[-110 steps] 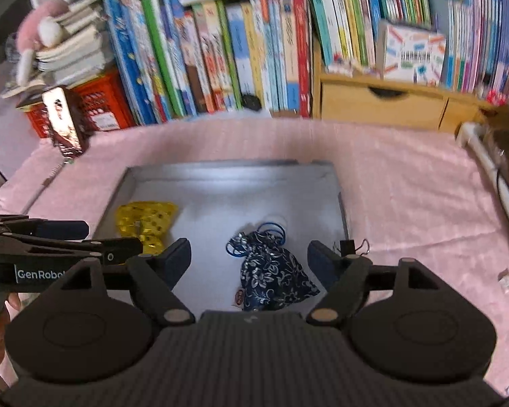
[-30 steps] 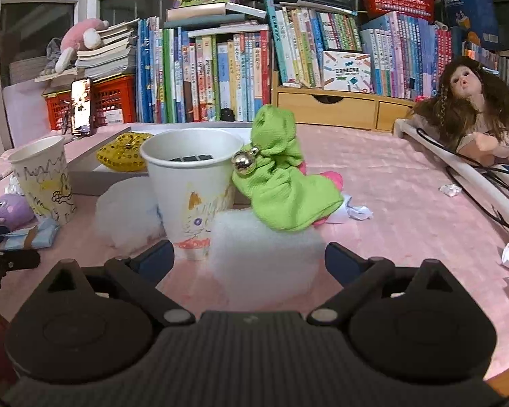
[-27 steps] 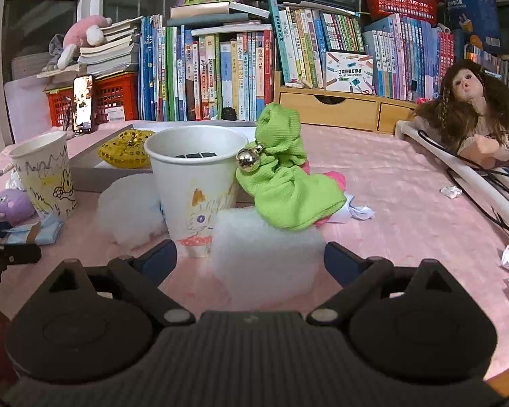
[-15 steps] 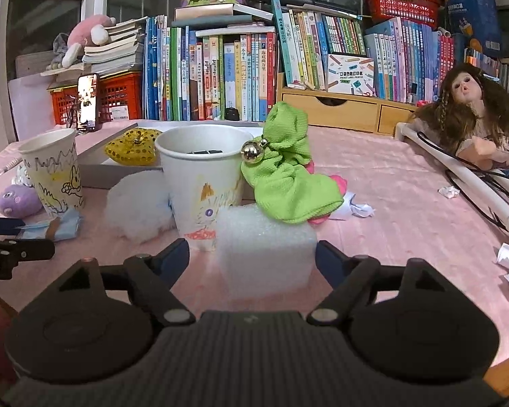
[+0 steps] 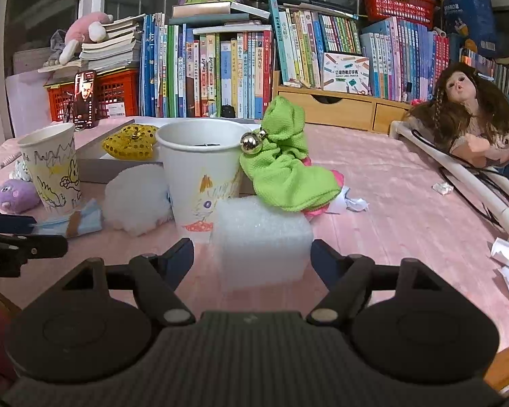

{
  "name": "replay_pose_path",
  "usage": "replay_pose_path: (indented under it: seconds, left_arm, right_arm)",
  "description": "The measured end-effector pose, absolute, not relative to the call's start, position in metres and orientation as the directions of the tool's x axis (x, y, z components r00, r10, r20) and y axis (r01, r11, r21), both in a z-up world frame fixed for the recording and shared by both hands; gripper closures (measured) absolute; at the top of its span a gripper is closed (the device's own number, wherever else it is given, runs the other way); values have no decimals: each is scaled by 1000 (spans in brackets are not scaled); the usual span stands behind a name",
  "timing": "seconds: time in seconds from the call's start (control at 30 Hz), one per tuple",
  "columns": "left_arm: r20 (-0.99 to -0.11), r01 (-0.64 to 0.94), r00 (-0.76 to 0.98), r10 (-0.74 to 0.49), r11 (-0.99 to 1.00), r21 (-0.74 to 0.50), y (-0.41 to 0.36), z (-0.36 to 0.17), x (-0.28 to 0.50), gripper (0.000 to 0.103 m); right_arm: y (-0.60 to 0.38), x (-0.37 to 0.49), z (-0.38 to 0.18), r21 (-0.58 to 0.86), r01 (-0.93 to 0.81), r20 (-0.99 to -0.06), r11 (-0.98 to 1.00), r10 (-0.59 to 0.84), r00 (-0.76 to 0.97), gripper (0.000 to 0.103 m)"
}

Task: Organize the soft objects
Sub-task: 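Move the left tool to the blue mask bundle while the right tool approaches the white foam block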

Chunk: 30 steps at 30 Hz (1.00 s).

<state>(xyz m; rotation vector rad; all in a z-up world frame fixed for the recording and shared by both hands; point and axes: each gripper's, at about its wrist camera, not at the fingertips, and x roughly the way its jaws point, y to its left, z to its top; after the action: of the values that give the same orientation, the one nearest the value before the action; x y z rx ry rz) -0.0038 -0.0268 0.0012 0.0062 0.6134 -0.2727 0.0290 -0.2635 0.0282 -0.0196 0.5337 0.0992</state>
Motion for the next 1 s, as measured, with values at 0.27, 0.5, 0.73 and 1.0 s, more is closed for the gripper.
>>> replay_pose_path:
  seconds: [0.27, 0.5, 0.73, 1.0]
  left_arm:
    - [-570, 257, 785, -244, 965, -60, -32, 1, -2, 43]
    - [-536, 239, 820, -202, 971, 0, -33, 3, -3, 36]
    - [-563, 255, 798, -216, 967, -9, -38, -4, 8, 36]
    - [-566, 238, 799, -202, 971, -10, -37, -3, 8, 54]
  right_arm:
    - [-263, 29, 26, 18, -98, -513, 995, 93, 853, 24]
    - [-266, 36, 28, 15, -71, -500, 997, 69, 863, 21]
    - [-273, 52, 28, 8, -73, -507, 997, 67, 859, 13]
    - [-271, 42, 28, 22, -67, -522, 998, 69, 850, 32]
